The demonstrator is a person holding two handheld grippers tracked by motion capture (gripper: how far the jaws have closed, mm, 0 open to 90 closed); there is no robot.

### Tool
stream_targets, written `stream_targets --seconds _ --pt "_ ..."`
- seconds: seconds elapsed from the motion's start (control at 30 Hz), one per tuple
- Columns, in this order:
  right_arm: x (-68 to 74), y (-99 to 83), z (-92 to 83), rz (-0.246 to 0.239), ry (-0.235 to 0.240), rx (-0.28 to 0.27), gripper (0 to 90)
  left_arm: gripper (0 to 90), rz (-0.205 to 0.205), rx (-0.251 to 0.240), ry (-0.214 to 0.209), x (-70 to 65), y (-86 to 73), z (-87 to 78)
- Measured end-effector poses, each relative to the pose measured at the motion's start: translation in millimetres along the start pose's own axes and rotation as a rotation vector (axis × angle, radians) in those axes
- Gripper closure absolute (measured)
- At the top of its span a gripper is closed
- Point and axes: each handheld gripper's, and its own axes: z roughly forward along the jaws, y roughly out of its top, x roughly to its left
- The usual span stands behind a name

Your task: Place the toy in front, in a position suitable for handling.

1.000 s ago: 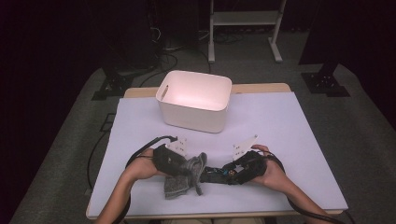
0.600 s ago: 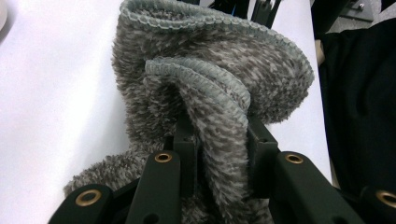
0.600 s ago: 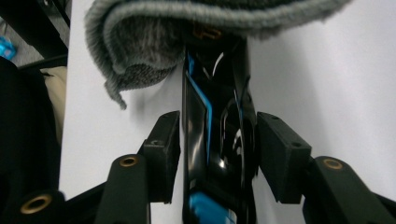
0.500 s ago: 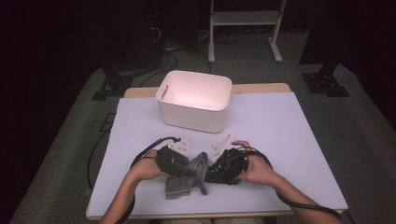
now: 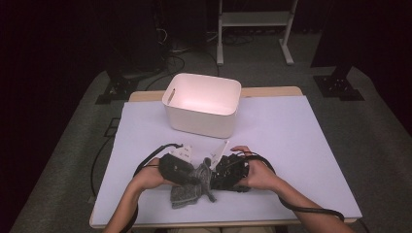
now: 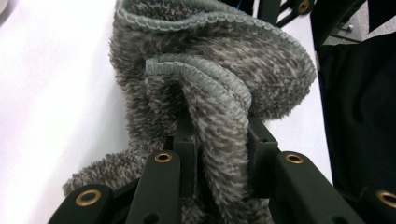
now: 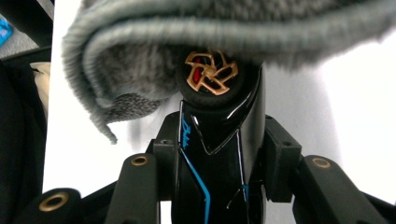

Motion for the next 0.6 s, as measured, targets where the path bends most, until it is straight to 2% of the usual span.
stream_targets --seconds 0.1,0.23,0.37,0.5,0.6 --pt "-2.1 -4.0 -3.7 0.012 0.004 -0.032 56.2 71.0 -0.015 -0.006 0.003 0.0 -4.2 -0.5" --pt "-4.9 -7.2 -9.9 0.038 0.02 -0.107 56.2 71.1 0.001 -0.026 0.007 -0.5 1.4 -6.5" --pt "-4.1 -1.8 -12.8 0.042 0.009 -0.168 56.2 71.1 0.035 -0.01 0.046 -4.1 13.9 -19.8" --pt "-6.6 4.3 -16.5 0.045 -0.002 -0.247 56.2 71.1 0.038 -0.013 0.081 -4.7 19.1 -39.1" --pt "-8.9 7.5 -17.1 0.049 0.007 -0.292 56.1 71.1 0.038 -0.009 0.088 -6.4 19.3 -44.9"
